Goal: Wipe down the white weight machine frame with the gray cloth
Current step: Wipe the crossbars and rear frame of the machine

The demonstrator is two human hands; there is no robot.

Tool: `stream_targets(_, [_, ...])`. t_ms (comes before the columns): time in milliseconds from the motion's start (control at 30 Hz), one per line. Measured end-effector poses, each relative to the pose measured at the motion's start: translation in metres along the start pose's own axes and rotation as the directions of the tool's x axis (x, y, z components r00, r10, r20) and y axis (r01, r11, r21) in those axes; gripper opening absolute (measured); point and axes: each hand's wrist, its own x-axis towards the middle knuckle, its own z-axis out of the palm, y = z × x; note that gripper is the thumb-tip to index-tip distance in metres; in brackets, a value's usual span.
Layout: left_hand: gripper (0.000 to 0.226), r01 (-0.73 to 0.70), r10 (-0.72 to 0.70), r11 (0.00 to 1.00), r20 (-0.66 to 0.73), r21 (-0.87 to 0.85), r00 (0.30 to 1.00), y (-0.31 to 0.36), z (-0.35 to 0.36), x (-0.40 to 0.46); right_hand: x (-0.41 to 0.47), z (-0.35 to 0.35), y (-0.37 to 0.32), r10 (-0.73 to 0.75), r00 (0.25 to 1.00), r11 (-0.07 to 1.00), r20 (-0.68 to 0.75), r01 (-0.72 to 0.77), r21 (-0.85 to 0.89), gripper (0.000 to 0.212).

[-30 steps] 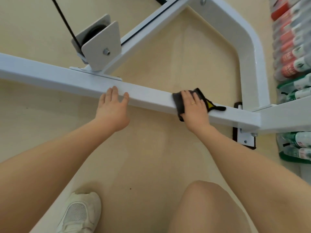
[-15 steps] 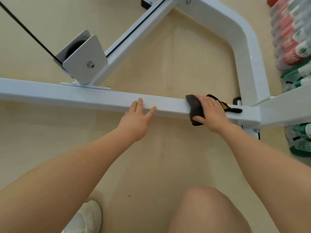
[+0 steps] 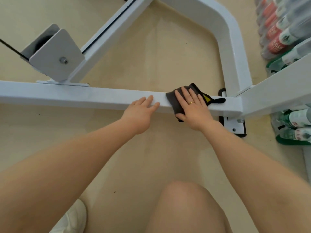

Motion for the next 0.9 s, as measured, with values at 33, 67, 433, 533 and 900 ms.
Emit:
stream_targets(33, [0.065, 0.012, -0.012, 1.0, 0.007, -0.006, 1.0, 0.002, 0.002, 0.001, -0.006, -0.002, 0.015, 0.047, 0.999, 0.999, 0.007, -0.047, -0.006, 0.078])
stream_targets(67, [0.066, 0.023, -0.023, 1.0, 0.016, -0.011, 1.0, 0.002, 0.002, 0.001, -0.015, -0.004, 0.033, 0.121, 0.993, 0.993, 0.012, -0.121, -0.015, 0.081])
stream_targets(433, [0.068, 0.039, -0.029, 0.998, 0.178, -0.049, 0.984, -0.003, -0.019, 0.001, -0.022, -0.014, 0.038, 0.351, 0.936, 0.935, -0.036, -0.352, -0.03, 0.072])
stream_targets(533, [0.055, 0.01, -0.017, 0.998, 0.11, 0.067, 0.994, -0.008, -0.032, -0.009, -0.014, -0.012, 0.005, 0.231, 0.968, 0.972, -0.099, -0.233, -0.008, 0.069])
stream_targets(900, [0.055, 0.266, -0.264, 0.964, -0.108, 0.005, 0.958, -0.109, -0.075, -0.118, 0.043, -0.044, -0.148, -0.07, 0.997, 0.98, 0.007, 0.068, 0.187, 0.031])
